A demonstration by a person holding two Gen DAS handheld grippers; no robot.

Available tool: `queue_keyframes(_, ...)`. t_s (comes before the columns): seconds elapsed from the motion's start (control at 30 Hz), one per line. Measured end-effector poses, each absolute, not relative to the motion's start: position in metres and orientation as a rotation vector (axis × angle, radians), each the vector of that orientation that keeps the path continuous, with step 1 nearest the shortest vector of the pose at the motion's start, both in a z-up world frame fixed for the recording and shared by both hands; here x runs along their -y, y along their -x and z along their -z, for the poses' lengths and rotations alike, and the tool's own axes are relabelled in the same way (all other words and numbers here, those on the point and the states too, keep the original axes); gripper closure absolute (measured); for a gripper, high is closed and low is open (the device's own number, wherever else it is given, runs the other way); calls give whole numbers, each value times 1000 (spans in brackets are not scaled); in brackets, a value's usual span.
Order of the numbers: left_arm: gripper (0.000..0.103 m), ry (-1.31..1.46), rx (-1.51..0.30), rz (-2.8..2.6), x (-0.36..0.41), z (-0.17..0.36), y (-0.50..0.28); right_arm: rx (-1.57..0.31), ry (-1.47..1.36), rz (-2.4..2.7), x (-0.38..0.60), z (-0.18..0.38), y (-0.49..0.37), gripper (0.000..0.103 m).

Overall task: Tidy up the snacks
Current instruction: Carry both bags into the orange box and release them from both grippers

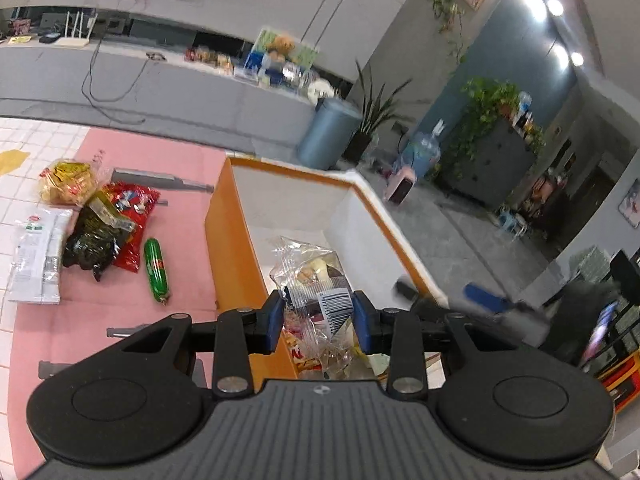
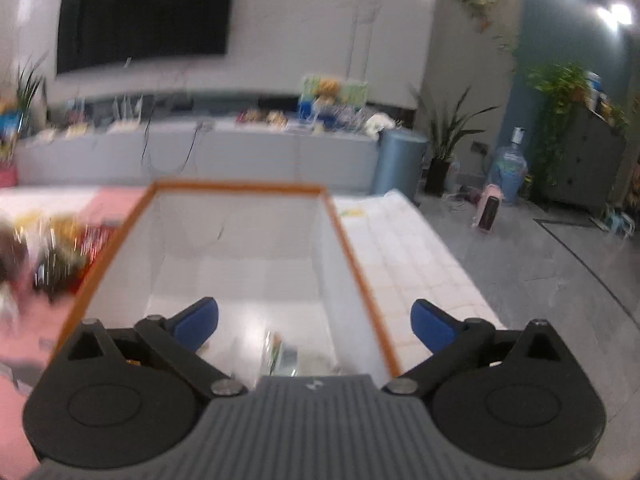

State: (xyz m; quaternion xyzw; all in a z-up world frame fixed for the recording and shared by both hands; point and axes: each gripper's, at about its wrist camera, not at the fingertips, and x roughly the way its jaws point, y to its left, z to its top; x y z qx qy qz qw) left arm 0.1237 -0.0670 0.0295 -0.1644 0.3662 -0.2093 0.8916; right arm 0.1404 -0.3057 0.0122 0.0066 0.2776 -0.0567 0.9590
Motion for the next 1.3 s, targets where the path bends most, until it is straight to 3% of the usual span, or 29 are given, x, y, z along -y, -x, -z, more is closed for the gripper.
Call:
queue_keyframes(0.17, 63, 242, -843, 454, 102, -23, -148, -548, -325, 167, 339, -17, -137, 3)
queue_keyframes(0.7, 62, 115, -1107, 396, 191, 41, -213, -625, -425, 305, 381, 3, -139, 3)
queue_keyframes(0.73, 59, 121, -1112, 385, 191, 44, -213, -623, -426, 300, 382, 3, -138, 3)
queue_keyframes(0.77, 45, 123, -1114, 371, 191, 46, -212, -620, -423, 294, 381, 3, -137, 3)
queue_keyframes(0.83, 29, 117, -1124, 363, 191, 46, -209, -618, -418, 291, 381, 2, -136, 3)
queue_keyframes(1.3, 26, 129, -1017, 380, 158, -4, -163, -616, -401, 289, 376, 0, -138, 3)
